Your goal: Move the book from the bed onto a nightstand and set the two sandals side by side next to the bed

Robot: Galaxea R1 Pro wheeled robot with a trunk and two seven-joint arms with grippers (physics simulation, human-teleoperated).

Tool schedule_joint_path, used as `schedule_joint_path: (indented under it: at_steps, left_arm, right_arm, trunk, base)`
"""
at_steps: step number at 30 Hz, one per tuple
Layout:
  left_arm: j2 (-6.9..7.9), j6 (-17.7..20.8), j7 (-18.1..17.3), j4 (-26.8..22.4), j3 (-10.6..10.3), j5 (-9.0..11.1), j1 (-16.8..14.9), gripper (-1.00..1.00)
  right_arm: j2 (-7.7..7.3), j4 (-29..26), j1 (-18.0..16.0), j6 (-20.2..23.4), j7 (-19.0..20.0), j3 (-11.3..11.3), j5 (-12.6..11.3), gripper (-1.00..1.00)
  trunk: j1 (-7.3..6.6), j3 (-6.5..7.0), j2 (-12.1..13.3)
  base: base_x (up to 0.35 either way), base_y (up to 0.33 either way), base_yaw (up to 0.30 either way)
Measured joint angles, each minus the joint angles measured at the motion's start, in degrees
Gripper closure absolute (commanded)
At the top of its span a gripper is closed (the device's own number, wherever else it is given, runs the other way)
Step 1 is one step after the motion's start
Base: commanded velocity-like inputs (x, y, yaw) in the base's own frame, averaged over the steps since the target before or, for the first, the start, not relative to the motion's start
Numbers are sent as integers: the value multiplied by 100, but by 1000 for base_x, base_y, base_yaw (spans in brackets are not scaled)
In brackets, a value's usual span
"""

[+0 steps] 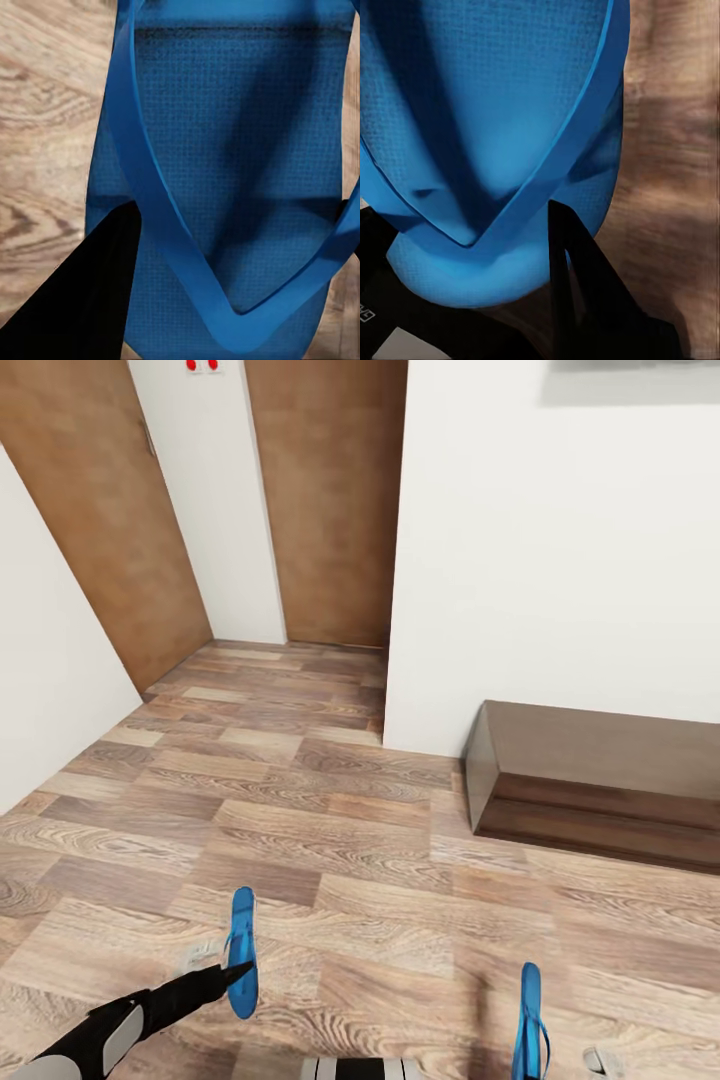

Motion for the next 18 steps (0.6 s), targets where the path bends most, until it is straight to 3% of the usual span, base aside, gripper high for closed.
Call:
schedule_joint_path:
  at_steps: [3, 11, 18]
  left_arm:
    - [-74, -27, 5, 179, -6, -28, 0, 100]
    - [-109, -179, 13, 400, -2, -357, 0, 100]
    - [-215, -186, 20, 412, -6, -404, 0, 100]
  right_arm:
    - [-4, 26, 4, -193, -35, -4, -7, 100]
    - [-5, 39, 5, -290, -57, -8, -17, 100]
    - [2, 40, 5, -301, -153, -5, -15, 100]
  trunk:
    - [-8, 66, 4]
    - [-28, 244, 15]
    - [-46, 399, 24]
  base:
    - [0, 0, 0]
    - [0, 0, 0]
    - [0, 0, 0]
